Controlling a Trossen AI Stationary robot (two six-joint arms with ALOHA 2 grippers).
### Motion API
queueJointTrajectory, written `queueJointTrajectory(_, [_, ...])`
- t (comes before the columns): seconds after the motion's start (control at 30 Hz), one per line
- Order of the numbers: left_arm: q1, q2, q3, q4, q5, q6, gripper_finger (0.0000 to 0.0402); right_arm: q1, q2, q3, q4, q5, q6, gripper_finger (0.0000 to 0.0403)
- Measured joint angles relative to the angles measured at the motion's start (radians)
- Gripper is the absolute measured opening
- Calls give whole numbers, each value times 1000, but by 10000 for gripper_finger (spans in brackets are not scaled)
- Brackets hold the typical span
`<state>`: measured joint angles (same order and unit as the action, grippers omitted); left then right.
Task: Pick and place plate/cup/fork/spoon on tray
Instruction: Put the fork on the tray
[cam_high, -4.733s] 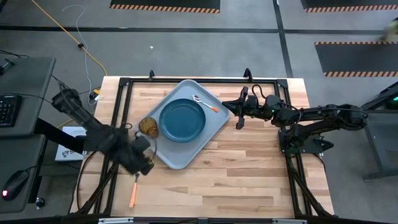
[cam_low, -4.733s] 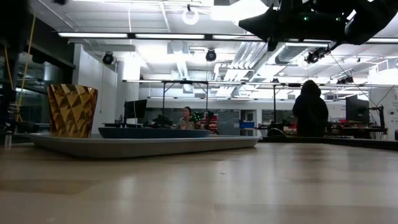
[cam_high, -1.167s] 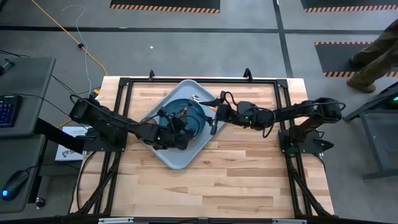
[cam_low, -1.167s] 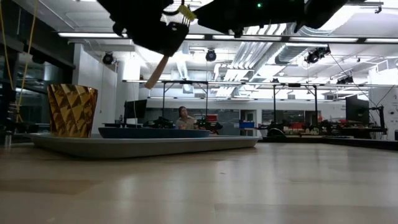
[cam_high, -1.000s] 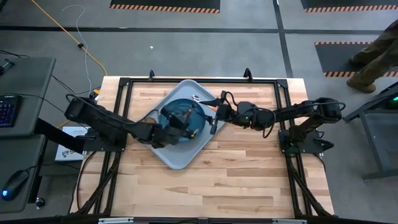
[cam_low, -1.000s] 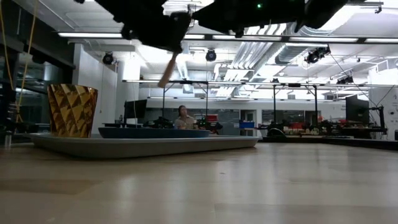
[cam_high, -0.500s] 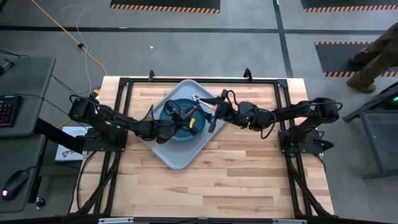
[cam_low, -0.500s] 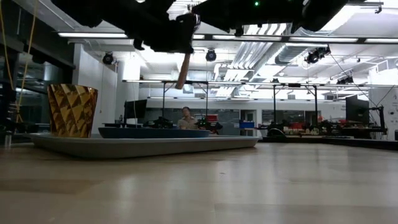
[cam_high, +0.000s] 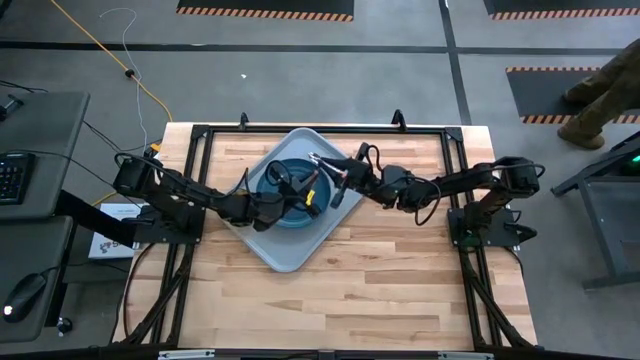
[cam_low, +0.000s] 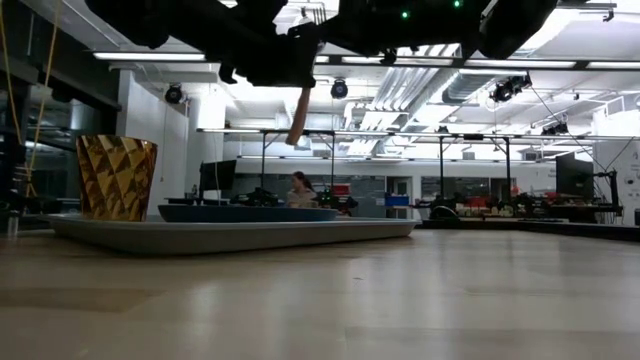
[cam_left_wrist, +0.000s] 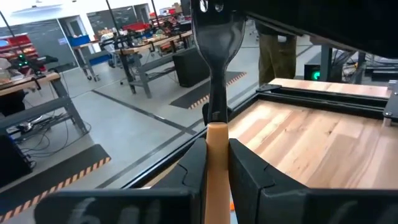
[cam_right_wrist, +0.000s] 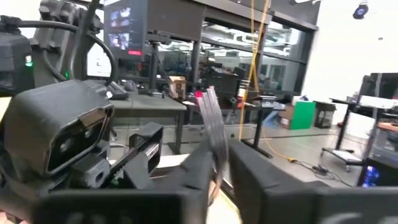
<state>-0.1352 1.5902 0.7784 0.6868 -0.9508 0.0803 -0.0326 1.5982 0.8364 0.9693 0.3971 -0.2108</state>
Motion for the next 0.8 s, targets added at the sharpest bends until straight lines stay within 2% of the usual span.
queueJointTrajectory(0.07, [0,0,0,0,-1,-1,31,0,0,0,-5,25,-4,17])
queueJointTrajectory(0.17, [1,0,0,-2,1,0,41,0,0,0,-7,34,-3,14])
queueJointTrajectory(0.27, [-6,-1,0,-14,0,64,87,0,-4,0,-42,79,-35,4])
queueJointTrajectory(0.37, [-40,-44,-1,-58,-76,130,134,2,-43,0,-141,133,-76,3])
queueJointTrajectory(0.53, [-101,-170,0,-223,-118,117,194,-4,-167,0,-429,166,-78,1])
queueJointTrajectory(0.63, [-125,-268,0,-382,-112,14,212,-25,-254,0,-624,166,-55,1])
queueJointTrajectory(0.73, [-126,-358,-8,-524,-2,-120,217,-83,-306,28,-898,67,15,1])
queueJointTrajectory(0.8, [-117,-410,-37,-534,103,-154,216,-137,-308,71,-1057,-40,43,1])
